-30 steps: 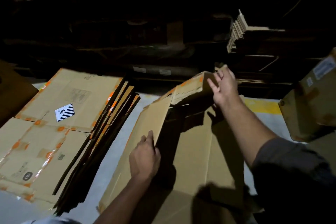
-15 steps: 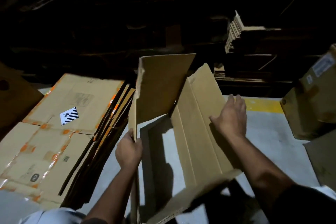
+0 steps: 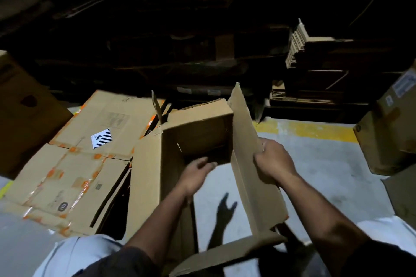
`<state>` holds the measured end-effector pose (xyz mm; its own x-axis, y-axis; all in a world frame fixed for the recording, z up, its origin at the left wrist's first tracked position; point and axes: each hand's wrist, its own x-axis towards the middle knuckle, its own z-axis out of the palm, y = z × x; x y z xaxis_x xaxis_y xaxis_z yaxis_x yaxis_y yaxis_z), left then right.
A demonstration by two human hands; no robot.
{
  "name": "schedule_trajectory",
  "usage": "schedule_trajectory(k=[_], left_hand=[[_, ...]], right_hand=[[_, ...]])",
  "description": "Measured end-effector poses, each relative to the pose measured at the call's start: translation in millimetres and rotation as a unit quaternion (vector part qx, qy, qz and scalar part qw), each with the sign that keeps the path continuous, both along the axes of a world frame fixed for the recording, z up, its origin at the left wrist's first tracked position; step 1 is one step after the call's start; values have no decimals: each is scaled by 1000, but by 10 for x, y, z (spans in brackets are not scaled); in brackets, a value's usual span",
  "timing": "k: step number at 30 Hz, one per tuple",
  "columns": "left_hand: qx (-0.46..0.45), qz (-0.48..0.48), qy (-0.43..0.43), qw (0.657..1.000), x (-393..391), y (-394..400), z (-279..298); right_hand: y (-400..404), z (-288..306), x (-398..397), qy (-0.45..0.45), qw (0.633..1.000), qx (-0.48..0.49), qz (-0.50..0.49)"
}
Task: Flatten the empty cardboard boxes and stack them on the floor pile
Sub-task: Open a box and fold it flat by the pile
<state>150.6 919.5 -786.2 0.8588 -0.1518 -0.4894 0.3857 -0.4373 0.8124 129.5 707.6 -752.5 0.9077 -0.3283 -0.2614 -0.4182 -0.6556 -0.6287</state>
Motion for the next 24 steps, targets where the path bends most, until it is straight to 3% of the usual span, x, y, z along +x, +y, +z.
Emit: schedule_trajectory(k=[2, 5, 10, 13, 16, 19, 21, 22, 24], left_hand=[[-65, -108, 75, 989, -236, -226, 114], [-83, -253, 128, 955, -535, -535, 150], [-119, -269, 33, 955, -599, -889, 200], [-129, -238, -13, 963, -543, -879, 167], [-151, -168, -13, 974, -604, -702, -64], [-86, -52, -64, 993, -591, -498, -254], [-89, 24, -103, 990, -454, -333, -291], [-99, 58, -106, 988, -356, -254, -277], [-108, 136, -73, 982, -171, -75, -227]], right_hand=[[-4, 25, -7, -12, 999, 31, -32], [-82, 158, -9, -51, 993, 59, -86], [-230, 514, -56, -147, 979, 66, -129], [-225, 592, -41, -204, 966, 74, -143], [-106, 542, 55, -184, 976, 55, -98], [204, 267, 222, -134, 971, 183, 75], [470, -25, 298, -100, 955, 203, 192], [559, -231, 324, -93, 952, 204, 207], [592, -638, 322, -84, 960, 227, 137]])
